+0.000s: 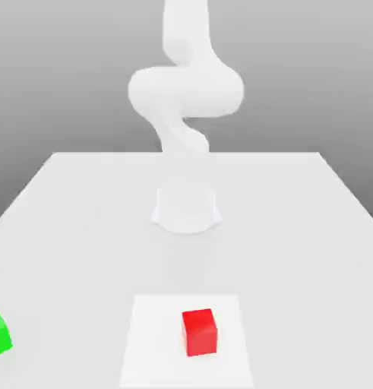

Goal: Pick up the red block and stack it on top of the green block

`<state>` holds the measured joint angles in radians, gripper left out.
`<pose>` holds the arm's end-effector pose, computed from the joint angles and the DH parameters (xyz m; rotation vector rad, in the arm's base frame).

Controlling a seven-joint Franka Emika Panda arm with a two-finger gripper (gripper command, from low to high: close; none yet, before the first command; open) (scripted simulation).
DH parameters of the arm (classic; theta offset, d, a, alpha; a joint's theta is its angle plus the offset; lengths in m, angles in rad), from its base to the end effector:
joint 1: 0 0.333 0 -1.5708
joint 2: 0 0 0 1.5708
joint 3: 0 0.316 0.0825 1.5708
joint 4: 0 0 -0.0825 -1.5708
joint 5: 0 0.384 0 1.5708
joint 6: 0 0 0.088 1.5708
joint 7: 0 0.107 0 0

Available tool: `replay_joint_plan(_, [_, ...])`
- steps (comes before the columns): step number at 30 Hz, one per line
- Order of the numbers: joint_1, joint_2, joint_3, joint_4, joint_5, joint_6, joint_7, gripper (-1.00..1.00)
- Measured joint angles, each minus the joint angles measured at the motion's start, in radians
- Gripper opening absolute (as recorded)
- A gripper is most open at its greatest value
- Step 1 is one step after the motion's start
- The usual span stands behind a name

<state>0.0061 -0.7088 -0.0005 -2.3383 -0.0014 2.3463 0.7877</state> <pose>0.3818 0.0021 0.6636 -2.5086 1.0333 -0.9379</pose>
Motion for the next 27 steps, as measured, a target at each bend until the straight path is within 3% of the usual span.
replay_joint_plan(21, [0.044,0.768,0.001,-0.32,0.0,0.397,-0.115,0.0])
replay_joint_plan(27, [0.044,0.985,0.002,-0.304,0.0,0.572,-0.118,0.0])
